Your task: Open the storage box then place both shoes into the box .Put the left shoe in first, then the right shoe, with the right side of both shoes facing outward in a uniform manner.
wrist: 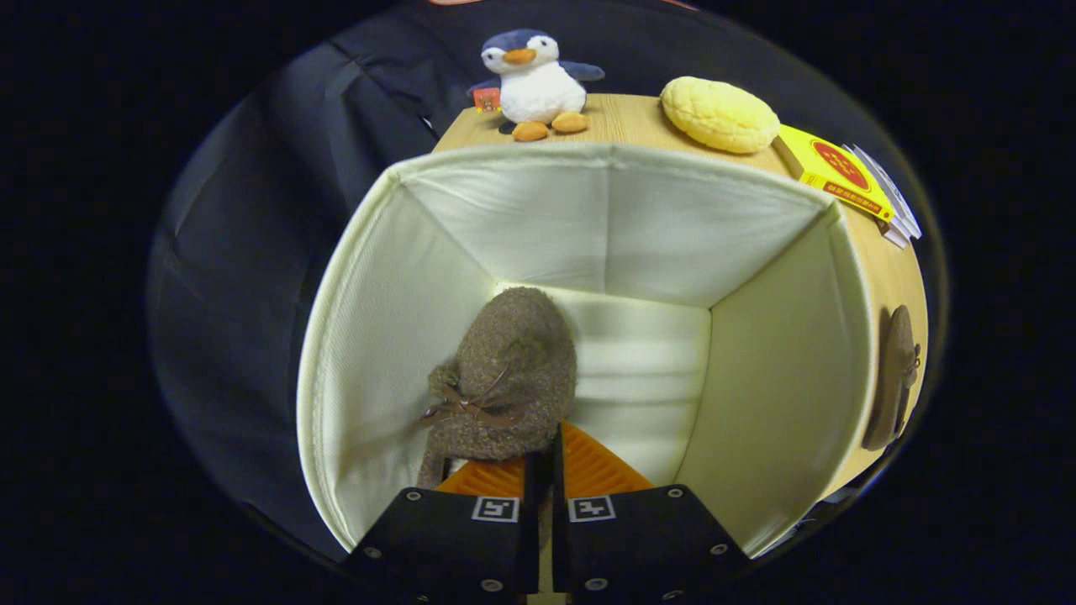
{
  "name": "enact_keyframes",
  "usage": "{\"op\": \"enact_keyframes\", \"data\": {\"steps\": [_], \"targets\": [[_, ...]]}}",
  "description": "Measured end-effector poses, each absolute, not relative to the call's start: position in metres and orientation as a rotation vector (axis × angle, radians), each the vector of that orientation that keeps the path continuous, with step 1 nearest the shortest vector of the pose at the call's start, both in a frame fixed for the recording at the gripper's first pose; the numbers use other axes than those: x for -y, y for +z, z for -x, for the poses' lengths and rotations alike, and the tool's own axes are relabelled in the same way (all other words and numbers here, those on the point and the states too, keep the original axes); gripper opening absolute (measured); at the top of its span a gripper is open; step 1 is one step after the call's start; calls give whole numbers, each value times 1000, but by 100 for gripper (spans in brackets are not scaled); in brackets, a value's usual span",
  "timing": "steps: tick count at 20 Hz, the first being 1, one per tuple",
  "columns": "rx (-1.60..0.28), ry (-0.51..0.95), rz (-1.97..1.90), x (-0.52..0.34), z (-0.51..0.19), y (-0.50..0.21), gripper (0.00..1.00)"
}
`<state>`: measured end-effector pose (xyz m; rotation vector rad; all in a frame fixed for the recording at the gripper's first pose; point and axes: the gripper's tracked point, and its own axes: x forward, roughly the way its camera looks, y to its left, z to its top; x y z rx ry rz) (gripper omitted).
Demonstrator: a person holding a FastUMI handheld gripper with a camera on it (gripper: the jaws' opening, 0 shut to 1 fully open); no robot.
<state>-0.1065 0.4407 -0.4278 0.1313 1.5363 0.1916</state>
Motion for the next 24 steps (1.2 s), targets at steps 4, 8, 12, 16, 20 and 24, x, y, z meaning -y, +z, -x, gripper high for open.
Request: {"op": "enact_keyframes", "data": {"steps": [4, 8, 12, 16, 20, 24], "targets": [[-1513, 309, -173, -449, 113, -412, 23], [-1455, 439, -311, -444, 116, -360, 55], [-1296, 488, -347, -397, 94, -304, 71], [-1169, 481, -344, -326, 79, -274, 88], [-1131, 382, -293, -231, 81, -282, 95], [-1116, 265, -283, -143, 90, -305, 96]]}}
